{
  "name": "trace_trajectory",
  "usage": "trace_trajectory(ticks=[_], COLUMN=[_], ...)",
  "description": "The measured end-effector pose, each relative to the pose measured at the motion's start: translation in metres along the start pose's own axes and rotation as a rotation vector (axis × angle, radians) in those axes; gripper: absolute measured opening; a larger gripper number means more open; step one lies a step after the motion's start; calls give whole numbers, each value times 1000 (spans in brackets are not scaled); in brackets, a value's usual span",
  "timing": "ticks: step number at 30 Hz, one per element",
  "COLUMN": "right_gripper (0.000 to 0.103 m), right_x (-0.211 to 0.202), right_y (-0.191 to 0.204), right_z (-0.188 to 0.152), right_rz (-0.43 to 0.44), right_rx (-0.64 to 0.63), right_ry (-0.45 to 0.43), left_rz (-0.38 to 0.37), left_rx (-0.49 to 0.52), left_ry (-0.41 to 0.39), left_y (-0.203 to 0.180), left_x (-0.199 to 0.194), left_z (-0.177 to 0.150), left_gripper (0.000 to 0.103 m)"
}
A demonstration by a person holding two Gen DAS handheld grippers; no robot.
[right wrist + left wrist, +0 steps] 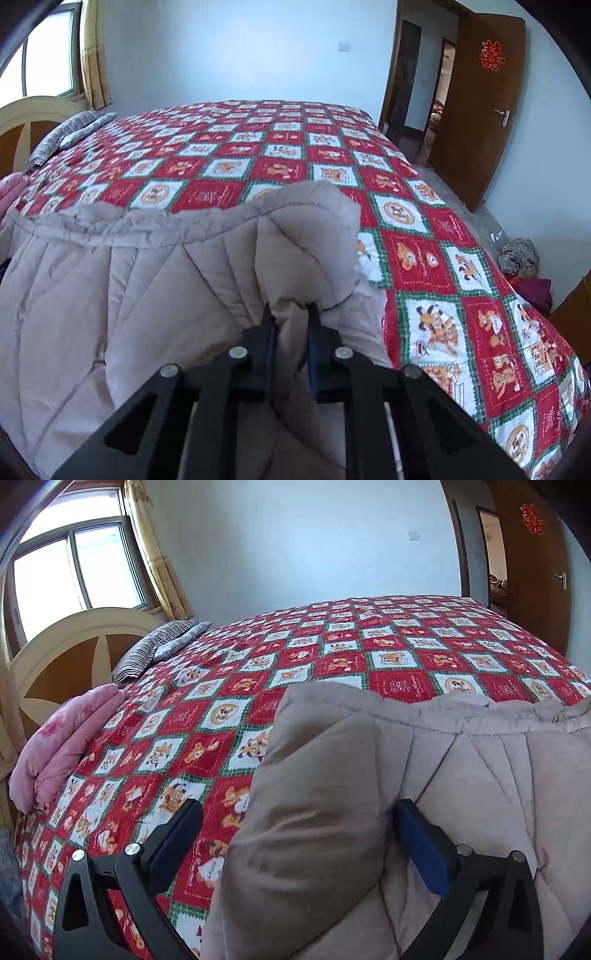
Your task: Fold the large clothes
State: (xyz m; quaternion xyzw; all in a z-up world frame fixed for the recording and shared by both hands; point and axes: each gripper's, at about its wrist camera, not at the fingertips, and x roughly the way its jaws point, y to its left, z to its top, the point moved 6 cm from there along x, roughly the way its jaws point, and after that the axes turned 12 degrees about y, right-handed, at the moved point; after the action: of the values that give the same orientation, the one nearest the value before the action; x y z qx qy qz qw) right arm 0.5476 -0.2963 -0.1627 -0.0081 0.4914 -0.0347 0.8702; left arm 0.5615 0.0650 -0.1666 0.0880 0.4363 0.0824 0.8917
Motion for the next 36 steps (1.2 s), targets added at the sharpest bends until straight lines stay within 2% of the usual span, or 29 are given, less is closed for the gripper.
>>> trace_trajectory(ticks=[4, 7, 11, 17, 33, 36], right_gripper=[14, 14, 14, 16, 19, 22], right_x=[9, 34, 52, 68, 79, 72], right_y=[-4, -5, -6, -8, 3, 0], right_z=[22, 24, 22, 16, 15, 18], right_rz=[-48, -85, -112, -86, -195, -173], right_rx=[32, 41, 32, 53, 3, 3], right_ry=[-21, 9, 17, 37, 43, 72], left_rz=[41, 59, 12, -133, -126, -119], left_rx=[27, 40, 14, -87, -75, -71], left_ry=[-17, -17, -1, 53, 83, 83], left_y=[-12, -19, -21, -17, -25, -25], left_x=[11, 26, 44, 70, 81, 82], left_z=[18, 27, 32, 23, 20, 21], left_gripper=[102, 102, 102, 102, 102, 102])
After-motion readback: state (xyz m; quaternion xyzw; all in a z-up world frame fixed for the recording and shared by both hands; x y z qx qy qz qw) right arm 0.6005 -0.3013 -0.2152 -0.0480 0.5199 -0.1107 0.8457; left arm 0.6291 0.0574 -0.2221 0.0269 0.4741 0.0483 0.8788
